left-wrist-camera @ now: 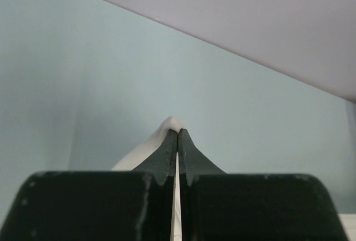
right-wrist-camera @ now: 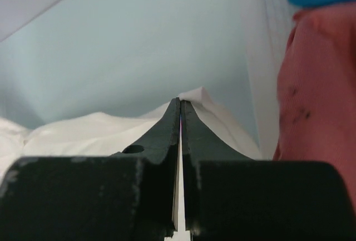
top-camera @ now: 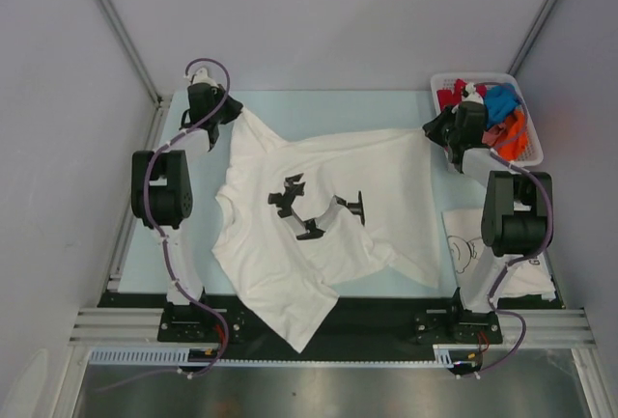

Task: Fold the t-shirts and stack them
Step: Flatten the tshirt out

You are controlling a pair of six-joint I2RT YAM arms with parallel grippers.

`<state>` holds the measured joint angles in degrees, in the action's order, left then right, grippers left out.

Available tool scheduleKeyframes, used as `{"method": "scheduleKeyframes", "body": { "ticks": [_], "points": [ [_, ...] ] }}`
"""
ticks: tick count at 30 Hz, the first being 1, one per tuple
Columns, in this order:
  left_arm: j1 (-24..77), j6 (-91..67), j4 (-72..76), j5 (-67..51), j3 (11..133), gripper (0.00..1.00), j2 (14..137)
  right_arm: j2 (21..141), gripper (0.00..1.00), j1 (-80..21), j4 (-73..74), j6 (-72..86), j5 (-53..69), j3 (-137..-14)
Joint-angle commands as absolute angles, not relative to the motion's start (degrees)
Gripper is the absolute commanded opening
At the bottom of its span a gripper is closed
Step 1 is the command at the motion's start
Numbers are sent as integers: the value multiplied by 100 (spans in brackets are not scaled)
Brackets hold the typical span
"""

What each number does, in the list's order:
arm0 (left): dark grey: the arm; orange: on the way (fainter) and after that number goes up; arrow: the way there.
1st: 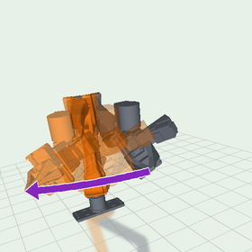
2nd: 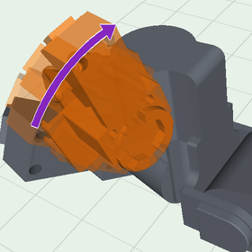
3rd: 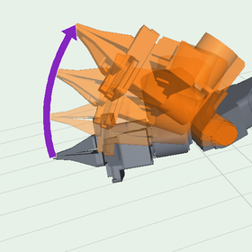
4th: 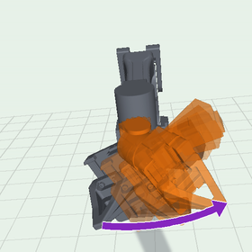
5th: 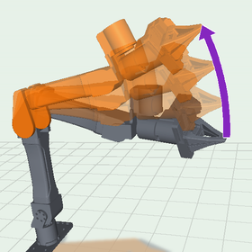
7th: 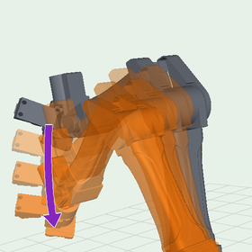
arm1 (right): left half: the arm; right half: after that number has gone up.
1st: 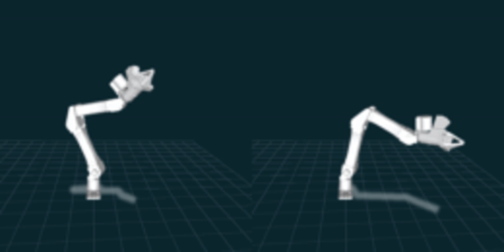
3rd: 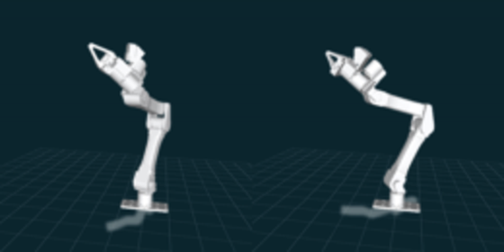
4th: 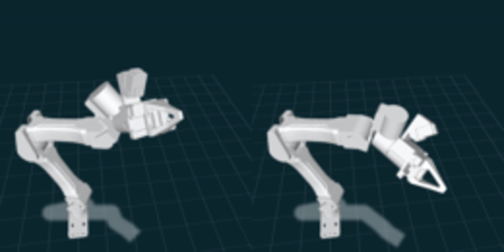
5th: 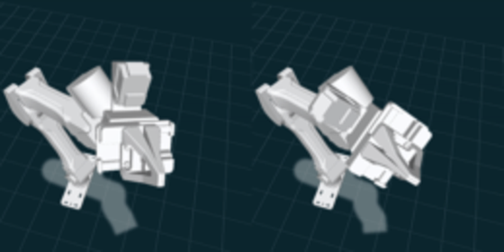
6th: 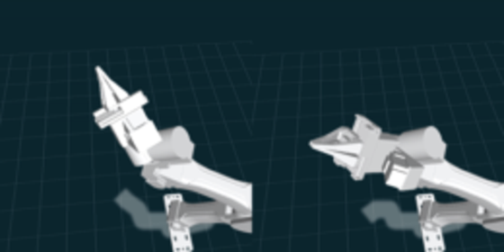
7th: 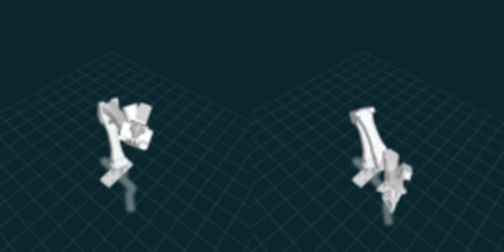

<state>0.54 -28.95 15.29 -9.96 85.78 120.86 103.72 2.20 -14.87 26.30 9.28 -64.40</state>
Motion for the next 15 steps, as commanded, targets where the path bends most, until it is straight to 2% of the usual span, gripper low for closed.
{"method": "scheduleKeyframes", "body": {
  "ticks": [1,6,10,15],
  "points": [
    [18,-3260,1978,-1309,9158,0,11918,10537,0,369,-1521,2285,983,-7162],
    [18,-3305,1539,-1283,9438,0,11777,10906,0,422,-1064,2197,1151,-8004],
    [18,-3234,976,-1388,10229,0,12049,11477,0,422,-791,2109,1222,-8726],
    [18,-3340,730,-1450,10590,0,12251,11996,0,422,-476,1969,1222,-9544]
  ]
}}
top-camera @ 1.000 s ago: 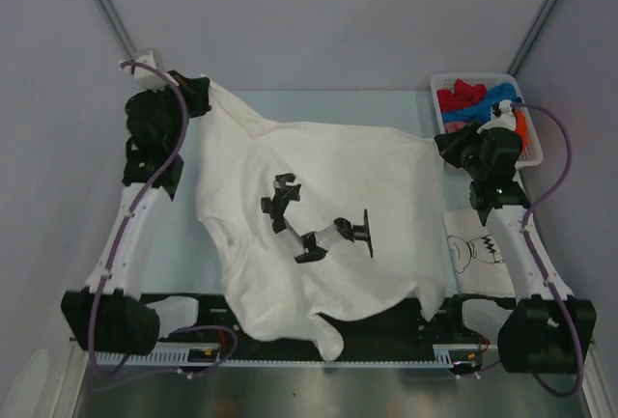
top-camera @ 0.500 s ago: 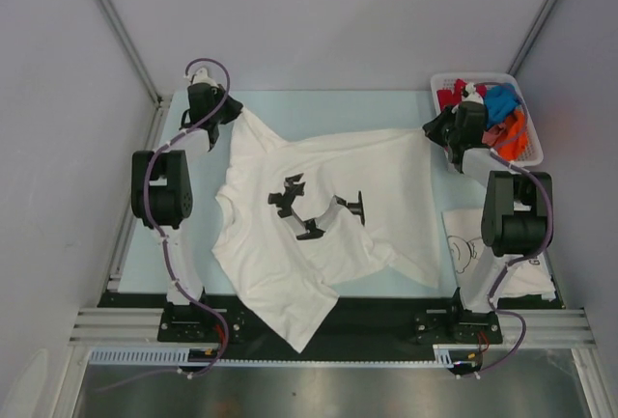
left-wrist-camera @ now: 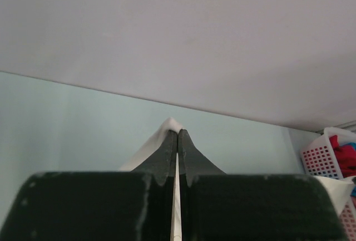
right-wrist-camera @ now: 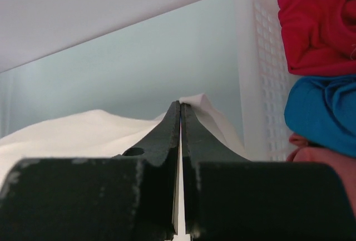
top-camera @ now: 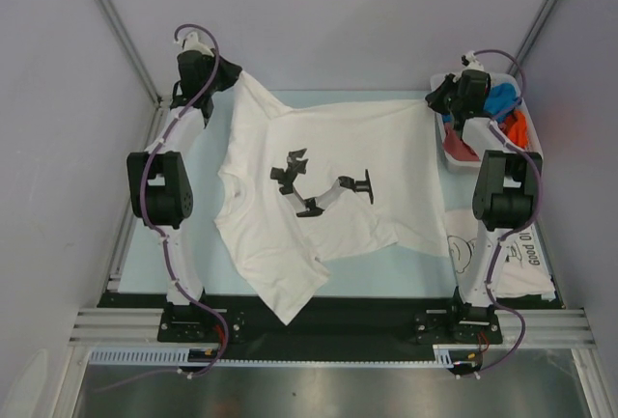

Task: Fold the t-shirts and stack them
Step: Flatten the tshirt out, then fold the tshirt

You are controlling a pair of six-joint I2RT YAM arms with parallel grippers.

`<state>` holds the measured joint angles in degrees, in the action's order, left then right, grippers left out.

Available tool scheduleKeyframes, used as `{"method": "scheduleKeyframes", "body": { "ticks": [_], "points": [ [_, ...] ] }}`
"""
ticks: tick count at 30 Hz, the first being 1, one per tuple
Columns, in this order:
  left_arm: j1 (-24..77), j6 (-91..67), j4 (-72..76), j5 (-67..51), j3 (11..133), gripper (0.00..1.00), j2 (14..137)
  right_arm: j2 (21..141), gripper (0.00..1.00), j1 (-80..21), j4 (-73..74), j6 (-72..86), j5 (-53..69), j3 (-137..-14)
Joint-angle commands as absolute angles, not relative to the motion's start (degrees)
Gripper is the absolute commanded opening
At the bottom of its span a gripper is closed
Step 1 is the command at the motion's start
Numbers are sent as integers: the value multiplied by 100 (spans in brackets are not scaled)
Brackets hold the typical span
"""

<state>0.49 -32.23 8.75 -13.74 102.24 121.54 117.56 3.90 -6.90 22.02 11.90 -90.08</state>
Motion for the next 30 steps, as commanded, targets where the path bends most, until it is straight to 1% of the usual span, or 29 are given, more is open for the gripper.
{"method": "scheduleKeyframes", "body": {
  "ticks": [1,5,7,13,19,22,23,26,27,30],
  "points": [
    [18,-3366,703,-1485,10626,0,12269,12084,0,413,-396,1943,1248,-9823],
    [18,-3559,502,-1582,10591,0,12270,12349,0,413,182,1951,1327,-10256],
    [18,-3673,344,-1565,10591,0,12226,12296,0,413,246,2117,1371,-10248],
    [44,-4052,-315,-1731,10284,0,11735,12068,0,334,1326,2373,1529,-10573],
    [158,-4113,-1124,-1775,9607,0,10961,11629,0,325,2407,2541,1696,-10450],
    [202,-4148,-1494,-1897,9098,1,10539,11461,0,369,3040,2373,1582,-10319],
    [211,-4175,-1520,-1942,8723,0,10390,11339,0,395,3259,2382,1599,-10249],
    [220,-4184,-1547,-1934,8001,0,9784,10953,0,492,3427,2356,1582,-9820],
    [211,-4175,-1573,-1934,7868,0,9504,10873,0,518,3445,2338,1599,-9713],
    [211,-4192,-1722,-2003,7489,0,9160,10592,0,597,3586,2355,1582,-9370]
  ]
}}
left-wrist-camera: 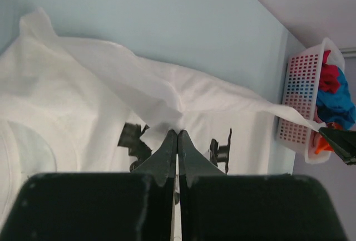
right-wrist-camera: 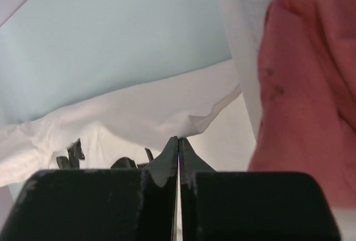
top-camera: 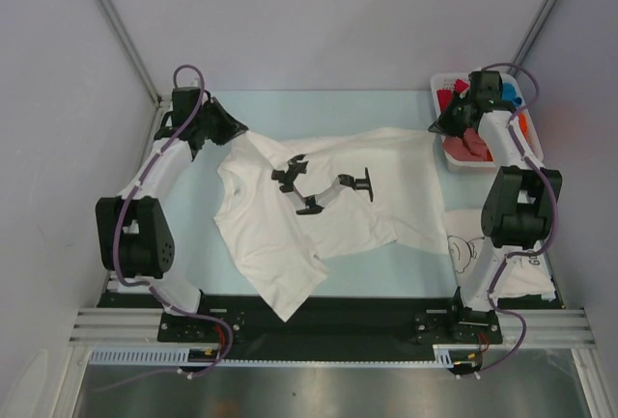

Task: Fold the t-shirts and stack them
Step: Fold the tshirt

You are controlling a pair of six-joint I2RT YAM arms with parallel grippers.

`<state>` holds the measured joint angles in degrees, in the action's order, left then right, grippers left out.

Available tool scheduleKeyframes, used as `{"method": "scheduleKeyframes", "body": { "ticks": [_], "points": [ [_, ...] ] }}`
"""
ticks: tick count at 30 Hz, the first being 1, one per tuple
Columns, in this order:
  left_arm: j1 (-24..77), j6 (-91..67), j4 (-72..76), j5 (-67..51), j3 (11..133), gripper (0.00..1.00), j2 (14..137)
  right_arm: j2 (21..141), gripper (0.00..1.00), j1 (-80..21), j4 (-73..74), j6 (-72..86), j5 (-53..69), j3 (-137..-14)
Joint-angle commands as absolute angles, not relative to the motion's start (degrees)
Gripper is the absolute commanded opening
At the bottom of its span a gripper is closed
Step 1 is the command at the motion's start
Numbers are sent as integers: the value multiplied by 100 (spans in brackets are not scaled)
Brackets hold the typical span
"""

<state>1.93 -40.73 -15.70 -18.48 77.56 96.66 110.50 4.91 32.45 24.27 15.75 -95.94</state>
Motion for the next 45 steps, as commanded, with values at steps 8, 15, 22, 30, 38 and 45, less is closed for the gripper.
{"method": "scheduleKeyframes", "body": {
  "ticks": [8,15,22,30,38,45],
  "points": [
    [220,-4228,-1863,-2206,6742,0,8447,10310,0,729,3822,2329,1407,-8930],
    [176,-4192,-2039,-2153,6276,0,7928,10327,0,738,3771,2250,1547,-8771],
    [158,-4228,-2100,-2145,5748,0,7533,10485,0,659,3814,2119,1372,-8719],
    [141,-4175,-2197,-2109,5397,0,7304,10713,0,659,3850,2022,1178,-8754],
    [97,-4034,-2215,-2083,5186,0,7444,10819,0,607,3885,1960,1134,-8736],
    [35,-3973,-2215,-2083,5080,0,7593,10925,0,571,3946,1942,1020,-8780]
  ]
}}
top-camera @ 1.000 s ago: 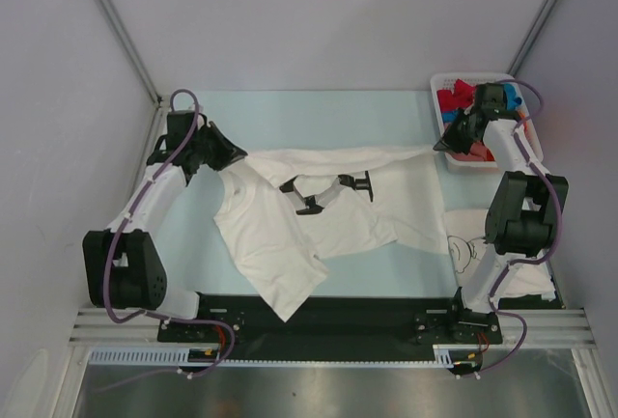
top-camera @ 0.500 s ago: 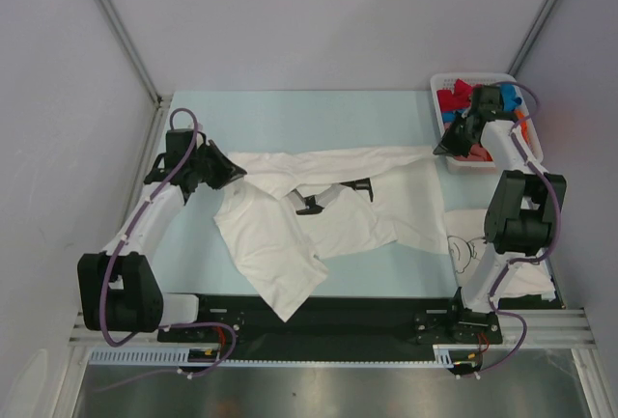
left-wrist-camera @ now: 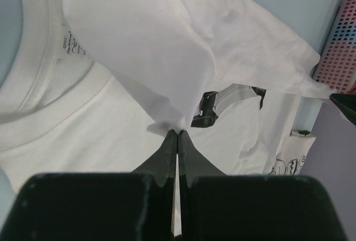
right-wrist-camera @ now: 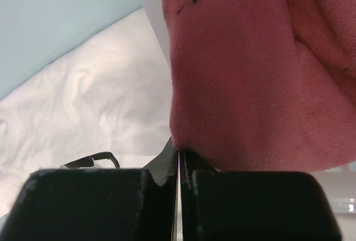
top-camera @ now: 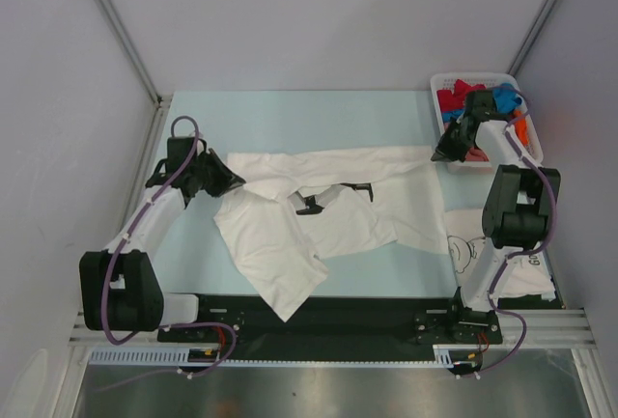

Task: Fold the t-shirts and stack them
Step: Fold the tshirt

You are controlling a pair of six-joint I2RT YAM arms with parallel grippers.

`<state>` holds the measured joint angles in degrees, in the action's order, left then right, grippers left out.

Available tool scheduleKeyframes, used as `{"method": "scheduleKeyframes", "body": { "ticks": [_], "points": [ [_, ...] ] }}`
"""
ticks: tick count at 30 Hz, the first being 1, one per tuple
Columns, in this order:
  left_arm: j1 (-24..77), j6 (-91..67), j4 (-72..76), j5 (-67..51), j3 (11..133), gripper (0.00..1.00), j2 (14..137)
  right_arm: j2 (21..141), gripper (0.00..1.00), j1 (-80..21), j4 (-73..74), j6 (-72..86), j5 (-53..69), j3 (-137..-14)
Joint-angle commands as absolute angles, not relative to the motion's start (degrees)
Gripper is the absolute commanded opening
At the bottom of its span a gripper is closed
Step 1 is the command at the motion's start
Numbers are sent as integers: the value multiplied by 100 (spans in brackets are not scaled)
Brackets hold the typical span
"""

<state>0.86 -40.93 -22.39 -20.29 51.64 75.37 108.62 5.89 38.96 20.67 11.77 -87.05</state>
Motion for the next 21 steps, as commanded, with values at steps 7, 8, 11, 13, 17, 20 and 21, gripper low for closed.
{"method": "scheduleKeyframes", "body": {
  "ticks": [7,8,11,13,17,20,21],
  "points": [
    [26,-3981,-2206,-2101,4896,1,7603,11048,0,527,4087,1960,677,-8842],
    [26,-3990,-2206,-2101,4861,0,7611,11065,0,519,4096,1969,625,-8850],
    [26,-4008,-2206,-2101,4755,0,7629,11118,0,492,4157,1969,466,-8894],
    [26,-3999,-2197,-2118,4702,0,7673,11162,0,483,4201,1969,370,-8903],
    [18,-3982,-2197,-2083,4588,0,7673,11136,0,448,4201,1943,246,-8789],
    [18,-3955,-2188,-2074,4605,0,7717,11214,0,439,4227,1942,211,-8815],
    [18,-3955,-2180,-2066,4614,0,7752,11215,0,439,4236,1934,220,-8833]
  ]
}}
